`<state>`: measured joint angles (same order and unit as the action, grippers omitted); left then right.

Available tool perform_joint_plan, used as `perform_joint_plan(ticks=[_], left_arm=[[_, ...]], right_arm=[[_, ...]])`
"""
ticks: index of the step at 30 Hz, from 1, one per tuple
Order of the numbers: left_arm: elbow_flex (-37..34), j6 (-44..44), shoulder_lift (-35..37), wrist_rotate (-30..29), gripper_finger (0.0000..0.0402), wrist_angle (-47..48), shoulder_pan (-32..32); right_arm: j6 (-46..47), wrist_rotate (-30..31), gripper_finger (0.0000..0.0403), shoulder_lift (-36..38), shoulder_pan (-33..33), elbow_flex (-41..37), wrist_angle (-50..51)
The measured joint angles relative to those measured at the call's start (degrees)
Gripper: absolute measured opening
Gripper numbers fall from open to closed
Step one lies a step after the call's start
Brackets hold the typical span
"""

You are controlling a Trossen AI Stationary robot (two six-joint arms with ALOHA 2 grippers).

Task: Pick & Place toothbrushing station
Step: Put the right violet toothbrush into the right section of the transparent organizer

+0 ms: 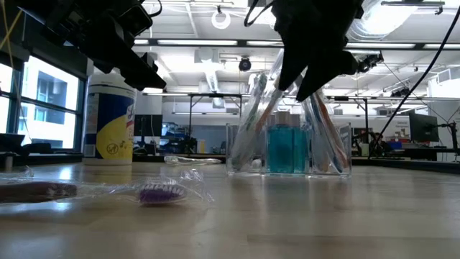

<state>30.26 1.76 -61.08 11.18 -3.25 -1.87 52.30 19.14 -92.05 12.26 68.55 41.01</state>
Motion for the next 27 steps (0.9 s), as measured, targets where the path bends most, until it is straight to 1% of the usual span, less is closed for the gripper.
perform_joint_plan(ticks=[6,12,15,17,21,24,27], left_arm=[[0.0,0.04,0.0,0.0,0.0239,-0.09,-0.02],[1.38,0.04,1.36,0.01,0.0239,1.85,-0.02],[4.19,0.06,2.07,0.57,0.0239,6.5,-0.05],[5.9,0.06,2.19,1.63,0.0239,11.42,-0.61],[8.79,-0.62,2.21,2.03,0.0239,21.07,-4.85],[9.4,4.77,2.19,1.86,0.0239,26.05,-9.59],[10.58,16.42,2.19,0.31,0.0239,30.98,-14.1]], right_arm=[[-1.66,-0.14,0.0248,2.19,1.01,0.0,-1.64],[-7.56,-2.17,0.0241,6.9,3.75,-0.02,-6.45],[-11.47,-2.8,0.0241,9.64,5.75,-0.02,-9.37],[-14.62,-2.8,0.024,11.12,7.09,0.0,-11.7],[-21.44,-2.95,0.024,13.29,9.5,-0.02,-13.44],[-25.18,-2.61,0.0239,13.97,10.39,0.0,-13.76],[-28.09,-2.62,0.0239,13.95,10.63,-0.02,-13.86]])
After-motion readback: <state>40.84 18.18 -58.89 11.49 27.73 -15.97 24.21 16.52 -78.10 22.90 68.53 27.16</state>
